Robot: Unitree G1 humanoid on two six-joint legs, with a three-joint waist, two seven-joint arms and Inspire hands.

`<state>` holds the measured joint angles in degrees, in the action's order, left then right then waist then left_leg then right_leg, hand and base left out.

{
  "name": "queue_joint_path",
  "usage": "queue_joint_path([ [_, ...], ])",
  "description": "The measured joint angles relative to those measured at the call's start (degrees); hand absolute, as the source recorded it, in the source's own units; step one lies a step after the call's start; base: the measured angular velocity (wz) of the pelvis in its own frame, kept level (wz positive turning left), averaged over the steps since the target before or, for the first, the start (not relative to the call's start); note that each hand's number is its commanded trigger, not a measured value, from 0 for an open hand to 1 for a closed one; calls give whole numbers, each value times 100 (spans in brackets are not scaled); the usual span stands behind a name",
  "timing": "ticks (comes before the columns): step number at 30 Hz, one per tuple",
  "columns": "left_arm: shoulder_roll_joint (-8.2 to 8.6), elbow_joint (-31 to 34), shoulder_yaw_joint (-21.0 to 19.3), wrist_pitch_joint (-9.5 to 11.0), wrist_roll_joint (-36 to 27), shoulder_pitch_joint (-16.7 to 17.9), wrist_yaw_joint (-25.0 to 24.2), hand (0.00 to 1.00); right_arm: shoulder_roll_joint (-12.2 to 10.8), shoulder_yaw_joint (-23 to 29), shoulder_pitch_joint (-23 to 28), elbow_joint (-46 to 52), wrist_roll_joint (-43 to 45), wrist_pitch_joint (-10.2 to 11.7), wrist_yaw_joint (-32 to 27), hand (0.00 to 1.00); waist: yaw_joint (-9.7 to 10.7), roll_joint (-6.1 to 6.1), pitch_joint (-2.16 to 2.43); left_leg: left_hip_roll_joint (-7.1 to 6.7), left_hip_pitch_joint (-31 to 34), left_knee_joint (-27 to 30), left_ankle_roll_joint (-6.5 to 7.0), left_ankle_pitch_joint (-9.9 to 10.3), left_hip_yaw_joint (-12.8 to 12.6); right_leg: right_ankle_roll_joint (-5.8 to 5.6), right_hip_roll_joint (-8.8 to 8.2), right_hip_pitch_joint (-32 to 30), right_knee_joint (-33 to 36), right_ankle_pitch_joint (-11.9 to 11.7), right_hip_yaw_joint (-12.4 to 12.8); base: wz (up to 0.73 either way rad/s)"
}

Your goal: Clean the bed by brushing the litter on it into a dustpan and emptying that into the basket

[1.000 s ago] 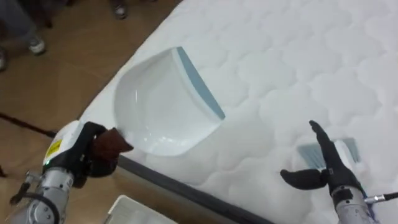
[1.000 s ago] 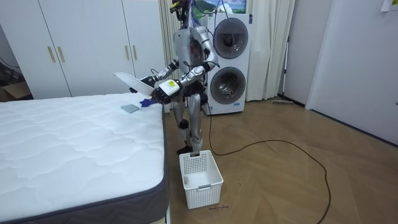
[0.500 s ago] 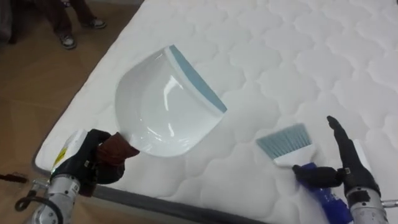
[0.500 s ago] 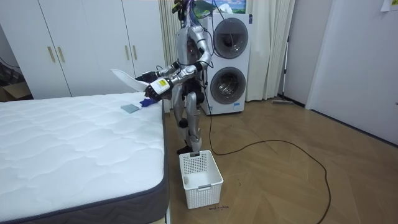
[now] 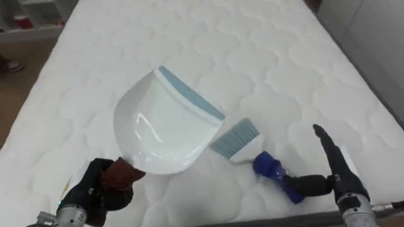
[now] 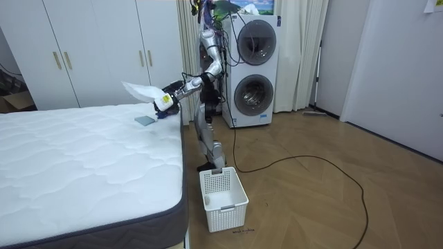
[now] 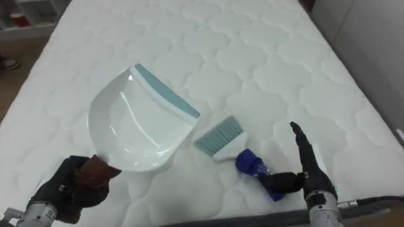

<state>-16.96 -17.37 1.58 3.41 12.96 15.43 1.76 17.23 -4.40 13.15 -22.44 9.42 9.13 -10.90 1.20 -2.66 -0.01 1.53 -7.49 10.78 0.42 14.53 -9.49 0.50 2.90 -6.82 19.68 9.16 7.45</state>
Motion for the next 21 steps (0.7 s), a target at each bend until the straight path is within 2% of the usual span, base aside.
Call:
queue_joint_path([
  [3,57,-211,1,-18,-54,1,-17,0,-31,9,136,-19,25,-127,40,0,14,40,-26,14,18,-8,-16,10,3,2,18,-10,-33,-1,5,0],
  [7,139,-456,-11,-28,-442,-8,-2,0,-45,19,154,-440,87,-130,40,0,17,64,-15,40,-27,-53,-17,11,25,2,28,100,-180,-42,-31,6],
  [9,244,-905,-86,20,-633,-76,120,0,-95,21,139,-820,78,-130,40,0,-18,93,-7,43,-79,-113,-17,10,21,1,36,120,-187,-41,-32,-3],
  [14,321,-1815,-132,9,-908,-62,282,0,-273,22,145,-1480,-12,-185,43,0,-12,188,-22,72,-125,-154,-32,21,-2,4,58,178,-251,-40,-33,0],
  [17,341,-2271,-146,-50,-1178,-26,307,0,-395,51,147,-1784,-9,-406,176,0,-31,252,3,99,-143,-202,-49,33,5,22,87,187,-285,-52,-44,0],
  [21,466,-2951,-153,-73,-1754,-46,396,0,-408,82,160,-2073,25,-554,238,0,-16,238,-11,119,-279,-233,-54,36,31,28,100,367,-399,-58,-54,-1],
])
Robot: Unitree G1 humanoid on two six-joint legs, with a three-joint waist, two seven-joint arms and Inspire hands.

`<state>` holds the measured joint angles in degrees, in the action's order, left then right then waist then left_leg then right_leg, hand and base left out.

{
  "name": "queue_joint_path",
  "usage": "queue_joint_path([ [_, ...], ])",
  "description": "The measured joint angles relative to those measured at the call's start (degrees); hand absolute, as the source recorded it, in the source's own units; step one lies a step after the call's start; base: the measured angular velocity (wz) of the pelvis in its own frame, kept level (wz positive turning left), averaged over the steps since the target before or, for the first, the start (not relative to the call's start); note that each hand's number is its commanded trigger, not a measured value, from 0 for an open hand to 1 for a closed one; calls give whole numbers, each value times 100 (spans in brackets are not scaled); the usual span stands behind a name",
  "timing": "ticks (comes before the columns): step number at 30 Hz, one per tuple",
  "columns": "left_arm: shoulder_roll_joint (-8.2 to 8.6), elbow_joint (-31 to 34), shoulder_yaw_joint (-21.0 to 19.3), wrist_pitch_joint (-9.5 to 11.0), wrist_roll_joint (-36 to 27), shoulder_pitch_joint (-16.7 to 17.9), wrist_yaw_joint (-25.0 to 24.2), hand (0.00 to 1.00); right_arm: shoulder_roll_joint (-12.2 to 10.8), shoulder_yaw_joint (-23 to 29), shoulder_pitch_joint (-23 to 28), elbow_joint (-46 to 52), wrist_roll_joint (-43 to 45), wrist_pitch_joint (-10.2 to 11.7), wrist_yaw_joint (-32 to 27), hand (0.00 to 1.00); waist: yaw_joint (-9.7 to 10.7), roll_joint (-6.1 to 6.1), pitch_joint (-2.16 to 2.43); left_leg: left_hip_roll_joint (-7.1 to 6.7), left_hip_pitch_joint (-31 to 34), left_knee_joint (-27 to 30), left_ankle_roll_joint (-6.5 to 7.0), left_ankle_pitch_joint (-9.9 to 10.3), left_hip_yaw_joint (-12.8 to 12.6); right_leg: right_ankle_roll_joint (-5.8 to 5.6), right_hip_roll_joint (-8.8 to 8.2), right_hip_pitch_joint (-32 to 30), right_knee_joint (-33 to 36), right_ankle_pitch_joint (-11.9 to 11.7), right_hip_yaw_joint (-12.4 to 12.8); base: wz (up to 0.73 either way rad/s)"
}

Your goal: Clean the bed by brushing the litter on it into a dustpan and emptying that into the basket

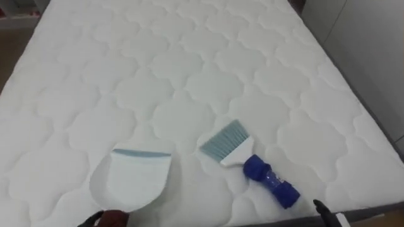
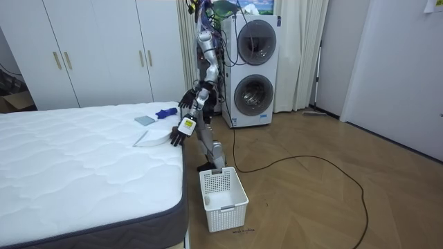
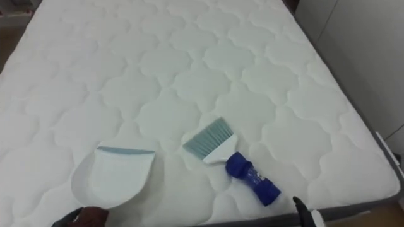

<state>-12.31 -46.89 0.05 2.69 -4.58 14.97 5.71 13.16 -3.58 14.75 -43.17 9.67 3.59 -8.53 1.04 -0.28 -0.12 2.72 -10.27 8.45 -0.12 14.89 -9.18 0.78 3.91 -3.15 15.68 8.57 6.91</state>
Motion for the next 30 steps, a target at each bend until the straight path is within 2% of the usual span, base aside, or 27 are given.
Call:
queue_joint_path([
  [4,72,-126,-187,42,-38,16,158,0,-176,181,36,-195,31,-12,-12,0,1,-1,2,43,-118,-114,-25,19,5,17,33,104,-87,-12,-45,1],
  [6,113,-211,-232,62,-38,10,301,0,-277,260,88,-196,91,-68,-14,0,2,4,28,63,-133,-114,-35,38,4,23,57,108,-91,-14,-48,0],
  [11,157,-513,-253,245,-38,-18,435,0,-279,285,109,-392,92,-80,-60,0,-1,22,33,66,-151,-104,-35,38,-15,29,66,162,-114,-18,-26,-1],
  [13,166,-671,-294,293,-37,-47,464,0,-283,329,106,-495,99,-81,-59,0,-7,24,55,65,-160,-102,-35,38,-16,29,78,160,-115,-18,20,-9],
  [14,191,-715,-432,297,-34,-47,460,0,-293,391,107,-559,158,-116,-57,0,-14,25,73,65,-168,-102,-35,38,-22,29,88,162,-112,-18,49,-11],
  [20,193,-824,-642,296,-78,-65,317,0,-354,519,163,-683,445,-365,-61,0,-14,23,74,69,-188,-106,-37,39,-43,30,105,158,-91,-17,78,-3],
  [23,187,-902,-861,286,-70,-95,81,0,-383,649,181,-844,760,-512,7,0,-8,11,81,78,-193,-113,-46,57,-41,30,115,161,-90,-17,75,0],
  [30,-62,-965,-926,167,-37,-89,-251,0,-411,1072,223,-1003,1142,-1043,70,0,24,29,104,121,-228,-103,-58,92,-49,55,157,209,-82,-37,63,-1],
])
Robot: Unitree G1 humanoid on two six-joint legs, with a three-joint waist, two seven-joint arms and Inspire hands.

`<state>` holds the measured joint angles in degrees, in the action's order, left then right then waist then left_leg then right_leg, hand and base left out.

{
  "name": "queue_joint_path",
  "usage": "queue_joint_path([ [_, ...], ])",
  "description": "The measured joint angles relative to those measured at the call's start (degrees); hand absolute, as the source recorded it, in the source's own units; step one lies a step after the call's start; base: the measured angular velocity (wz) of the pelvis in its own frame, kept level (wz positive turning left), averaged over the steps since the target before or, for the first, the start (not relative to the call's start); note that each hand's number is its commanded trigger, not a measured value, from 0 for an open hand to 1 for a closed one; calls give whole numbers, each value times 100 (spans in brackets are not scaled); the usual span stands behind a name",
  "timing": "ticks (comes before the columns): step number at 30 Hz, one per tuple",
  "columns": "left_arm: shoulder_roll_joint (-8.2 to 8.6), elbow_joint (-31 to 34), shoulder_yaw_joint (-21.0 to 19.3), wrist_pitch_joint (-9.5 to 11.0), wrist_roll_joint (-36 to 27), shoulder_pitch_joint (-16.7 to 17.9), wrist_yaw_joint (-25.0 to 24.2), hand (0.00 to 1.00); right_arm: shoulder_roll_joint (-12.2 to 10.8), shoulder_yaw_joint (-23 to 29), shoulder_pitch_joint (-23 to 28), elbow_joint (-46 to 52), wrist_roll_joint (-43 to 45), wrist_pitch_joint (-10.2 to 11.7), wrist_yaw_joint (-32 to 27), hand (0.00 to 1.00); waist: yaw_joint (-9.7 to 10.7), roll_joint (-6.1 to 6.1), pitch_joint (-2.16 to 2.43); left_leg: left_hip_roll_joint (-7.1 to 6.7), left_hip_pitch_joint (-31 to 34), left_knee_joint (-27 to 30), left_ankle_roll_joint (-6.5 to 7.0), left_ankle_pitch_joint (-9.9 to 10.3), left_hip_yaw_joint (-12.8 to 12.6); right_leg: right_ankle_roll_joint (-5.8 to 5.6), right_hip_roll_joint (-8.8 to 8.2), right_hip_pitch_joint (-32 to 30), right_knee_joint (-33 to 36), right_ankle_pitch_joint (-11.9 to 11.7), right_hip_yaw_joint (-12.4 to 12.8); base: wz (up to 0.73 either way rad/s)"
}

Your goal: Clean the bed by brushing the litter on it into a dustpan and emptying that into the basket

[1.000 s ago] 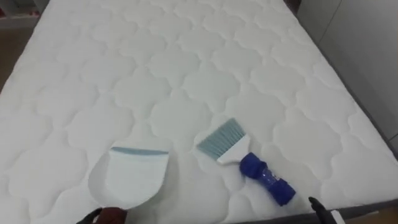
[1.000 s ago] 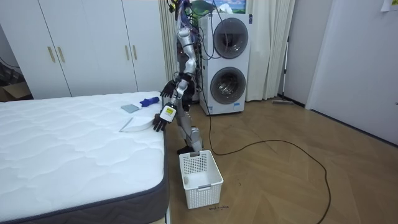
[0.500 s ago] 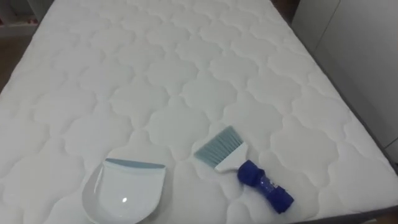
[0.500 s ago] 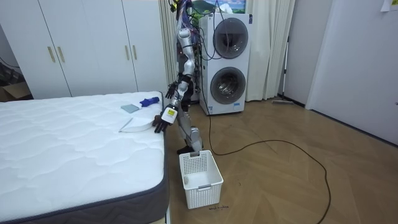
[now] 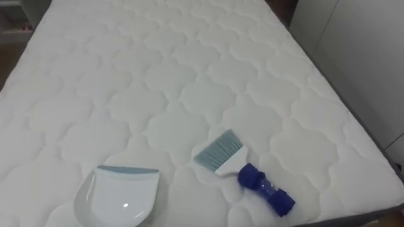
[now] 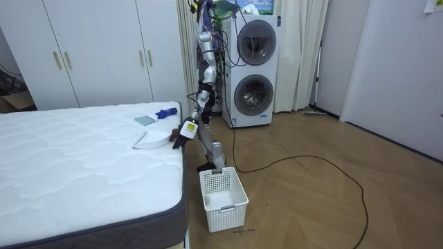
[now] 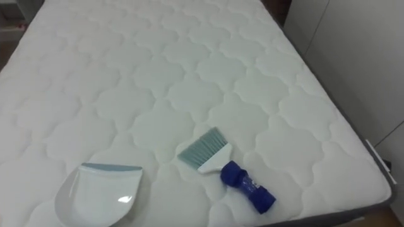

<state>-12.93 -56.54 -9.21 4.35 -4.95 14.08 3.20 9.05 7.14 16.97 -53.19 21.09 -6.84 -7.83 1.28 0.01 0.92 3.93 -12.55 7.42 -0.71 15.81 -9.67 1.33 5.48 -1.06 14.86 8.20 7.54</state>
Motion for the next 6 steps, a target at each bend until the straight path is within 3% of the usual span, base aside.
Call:
queue_joint_path([
  [6,-180,-109,-1,-69,-1,-10,-215,0,-10,-12,-64,-170,222,-312,201,0,2,-10,11,77,-60,0,-42,66,-56,40,75,42,-13,-23,-17,-4],
])
